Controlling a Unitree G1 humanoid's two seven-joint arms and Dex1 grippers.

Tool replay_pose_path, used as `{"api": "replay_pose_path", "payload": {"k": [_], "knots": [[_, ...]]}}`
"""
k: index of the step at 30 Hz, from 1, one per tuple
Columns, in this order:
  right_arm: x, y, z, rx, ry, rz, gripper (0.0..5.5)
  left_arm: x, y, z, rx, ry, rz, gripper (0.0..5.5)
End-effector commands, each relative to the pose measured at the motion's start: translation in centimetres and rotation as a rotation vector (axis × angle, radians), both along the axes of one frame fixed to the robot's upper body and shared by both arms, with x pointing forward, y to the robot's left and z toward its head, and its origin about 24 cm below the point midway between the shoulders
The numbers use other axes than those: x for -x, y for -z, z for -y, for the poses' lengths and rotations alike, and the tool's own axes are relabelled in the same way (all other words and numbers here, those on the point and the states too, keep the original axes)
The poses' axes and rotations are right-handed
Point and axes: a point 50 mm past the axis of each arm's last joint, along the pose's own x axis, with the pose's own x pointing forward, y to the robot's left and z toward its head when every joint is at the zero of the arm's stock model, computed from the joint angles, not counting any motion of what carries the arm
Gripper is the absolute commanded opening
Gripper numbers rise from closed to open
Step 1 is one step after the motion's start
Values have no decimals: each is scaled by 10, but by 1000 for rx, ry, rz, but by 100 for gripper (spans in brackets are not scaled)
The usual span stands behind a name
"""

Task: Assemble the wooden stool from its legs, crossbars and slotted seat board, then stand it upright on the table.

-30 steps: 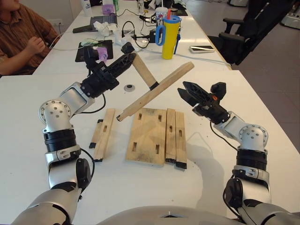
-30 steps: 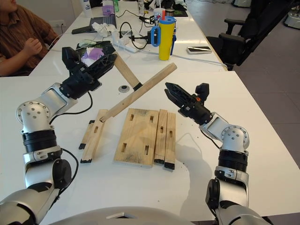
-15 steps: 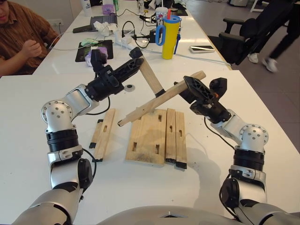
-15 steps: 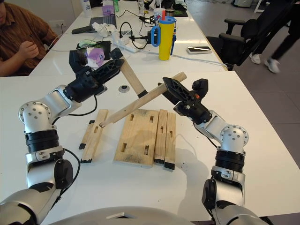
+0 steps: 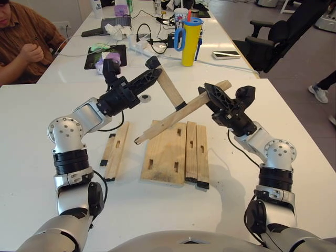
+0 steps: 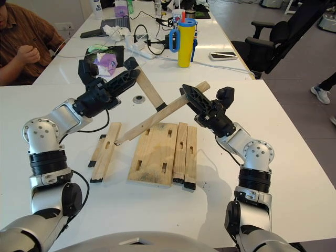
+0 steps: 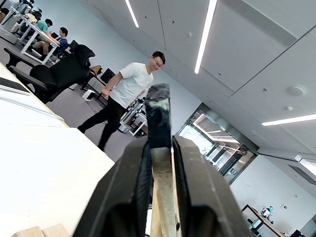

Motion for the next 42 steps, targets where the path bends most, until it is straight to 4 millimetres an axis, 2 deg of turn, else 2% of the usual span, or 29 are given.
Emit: {"api": "replay_pose_path", "payload": {"k": [1, 6, 10, 13, 17, 21, 25, 32, 36, 42], "knots": [[-2, -2, 1, 18, 27, 21, 207, -2, -1, -5, 29, -49, 6, 145], [4, -3, 19, 26, 39, 47, 207, 3, -1, -22, 88, -87, -10, 216], [20, -11, 50, 176, 28, 103, 207, 22, 32, -41, -116, -118, -68, 273], [31, -15, 60, 309, -19, 133, 207, 41, 58, -46, -279, -84, -103, 320], [23, -20, 66, 339, -35, 139, 207, 73, 80, -38, -441, -4, -77, 334], [10, -30, 73, 343, -8, 154, 206, 103, 103, -12, -683, 144, 47, 334], [4, -30, 76, 372, 24, 155, 206, 105, 115, 1, -845, 187, 259, 334], [5, -30, 76, 408, 47, 174, 206, 107, 126, 10, -969, 315, 494, 334], [9, -23, 73, 414, 39, 157, 206, 110, 132, 11, -1014, 383, 568, 334], [10, -23, 70, 444, 48, 192, 206, 99, 146, 14, -1116, 333, 643, 334]]}}
